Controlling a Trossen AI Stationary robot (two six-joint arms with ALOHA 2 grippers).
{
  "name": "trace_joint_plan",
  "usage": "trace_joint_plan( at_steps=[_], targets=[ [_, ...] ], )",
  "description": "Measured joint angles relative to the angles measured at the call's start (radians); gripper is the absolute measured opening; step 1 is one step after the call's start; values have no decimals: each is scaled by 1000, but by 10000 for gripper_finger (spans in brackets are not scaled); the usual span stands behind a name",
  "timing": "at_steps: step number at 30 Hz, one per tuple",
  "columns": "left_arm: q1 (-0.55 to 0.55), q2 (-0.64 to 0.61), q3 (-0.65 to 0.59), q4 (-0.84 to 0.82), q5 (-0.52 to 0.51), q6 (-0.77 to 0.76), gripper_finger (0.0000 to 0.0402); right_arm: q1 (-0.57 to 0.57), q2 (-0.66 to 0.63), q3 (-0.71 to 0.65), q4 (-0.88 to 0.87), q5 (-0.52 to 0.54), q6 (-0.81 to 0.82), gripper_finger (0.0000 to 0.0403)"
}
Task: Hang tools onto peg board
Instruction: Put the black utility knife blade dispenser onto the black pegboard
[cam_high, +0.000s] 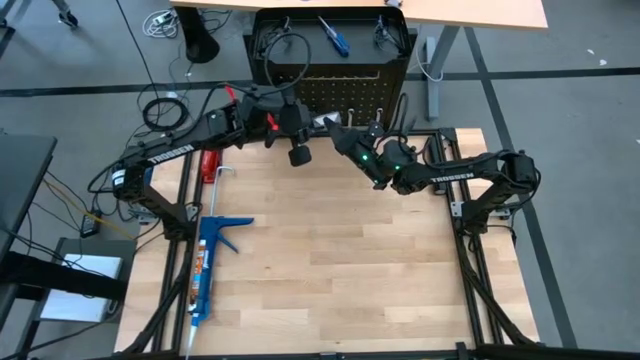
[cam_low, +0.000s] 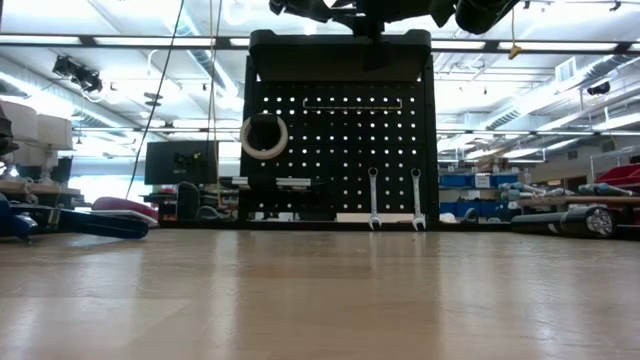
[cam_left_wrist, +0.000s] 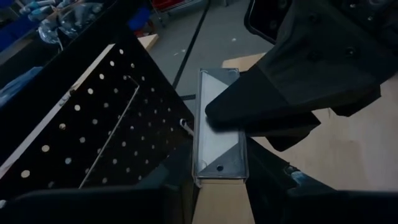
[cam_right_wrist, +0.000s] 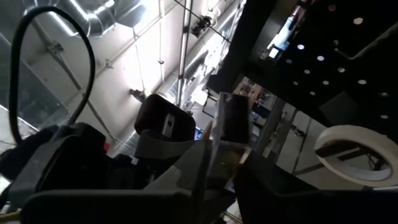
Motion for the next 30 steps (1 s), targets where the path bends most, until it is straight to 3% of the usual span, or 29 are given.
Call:
trace_joint_plan(
  at_steps=[3, 11, 18, 23, 30],
  targets=[
    [-2, 0, 0, 1, -25, 0, 105, 0, 0, 0, 9, -3, -16, 57],
    [-4, 0, 0, 2, -31, -3, 115, 0, 0, 0, 10, 17, 15, 57],
    [-4, -9, 0, 54, -94, 0, 178, -4, 0, 0, 43, 104, 50, 57],
    [-4, -32, 1, 107, -233, 2, 225, -16, 0, 0, 35, 127, 36, 57],
    [-3, -95, 1, 79, -279, -117, 231, -89, 0, 0, -37, 126, 114, 69]
  ],
)
